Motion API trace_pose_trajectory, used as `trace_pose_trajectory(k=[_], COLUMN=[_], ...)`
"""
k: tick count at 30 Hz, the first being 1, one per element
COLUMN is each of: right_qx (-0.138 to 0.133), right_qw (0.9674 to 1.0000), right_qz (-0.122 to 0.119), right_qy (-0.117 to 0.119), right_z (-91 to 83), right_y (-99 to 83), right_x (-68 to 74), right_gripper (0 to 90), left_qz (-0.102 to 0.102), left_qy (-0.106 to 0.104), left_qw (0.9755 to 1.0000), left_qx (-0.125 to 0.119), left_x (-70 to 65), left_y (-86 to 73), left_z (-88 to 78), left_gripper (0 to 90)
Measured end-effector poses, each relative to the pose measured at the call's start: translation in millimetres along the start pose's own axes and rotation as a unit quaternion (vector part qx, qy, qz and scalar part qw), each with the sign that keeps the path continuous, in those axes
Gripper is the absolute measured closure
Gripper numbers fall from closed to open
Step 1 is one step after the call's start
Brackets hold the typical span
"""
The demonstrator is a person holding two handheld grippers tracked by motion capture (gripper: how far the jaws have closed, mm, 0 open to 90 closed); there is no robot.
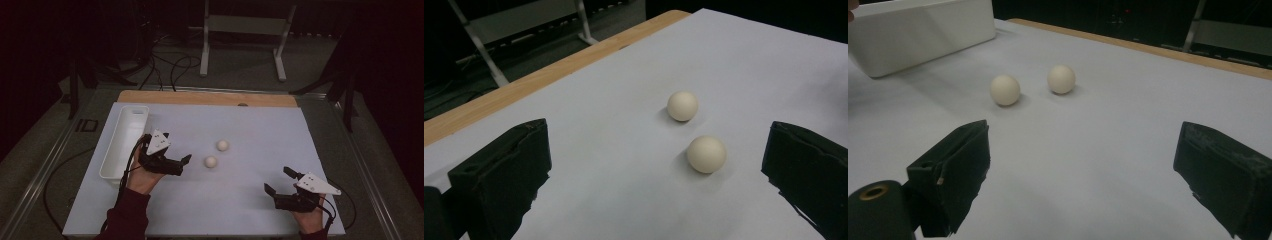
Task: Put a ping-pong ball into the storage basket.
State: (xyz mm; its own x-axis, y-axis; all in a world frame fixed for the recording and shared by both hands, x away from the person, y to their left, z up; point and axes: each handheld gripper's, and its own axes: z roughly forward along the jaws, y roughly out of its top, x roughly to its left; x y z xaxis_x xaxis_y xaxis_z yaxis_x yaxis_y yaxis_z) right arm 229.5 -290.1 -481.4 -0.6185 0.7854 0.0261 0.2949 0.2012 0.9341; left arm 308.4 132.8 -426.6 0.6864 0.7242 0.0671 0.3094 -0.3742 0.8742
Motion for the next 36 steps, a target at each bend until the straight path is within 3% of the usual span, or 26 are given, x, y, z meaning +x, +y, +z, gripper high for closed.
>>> trace_pose_trajectory(k=[36], right_qx=[0.004], right_qw=[1.0000], right_qz=[-0.006], right_qy=[-0.003], right_z=[1.4], right_y=[-0.2], right_x=[1.9], right_gripper=[7.8], left_qz=[0.009], left_qy=[-0.029], left_qw=[0.9995], left_qx=[0.011], left_x=[-8.5], left_y=[11.4], left_z=[30.0], left_gripper=[0.0])
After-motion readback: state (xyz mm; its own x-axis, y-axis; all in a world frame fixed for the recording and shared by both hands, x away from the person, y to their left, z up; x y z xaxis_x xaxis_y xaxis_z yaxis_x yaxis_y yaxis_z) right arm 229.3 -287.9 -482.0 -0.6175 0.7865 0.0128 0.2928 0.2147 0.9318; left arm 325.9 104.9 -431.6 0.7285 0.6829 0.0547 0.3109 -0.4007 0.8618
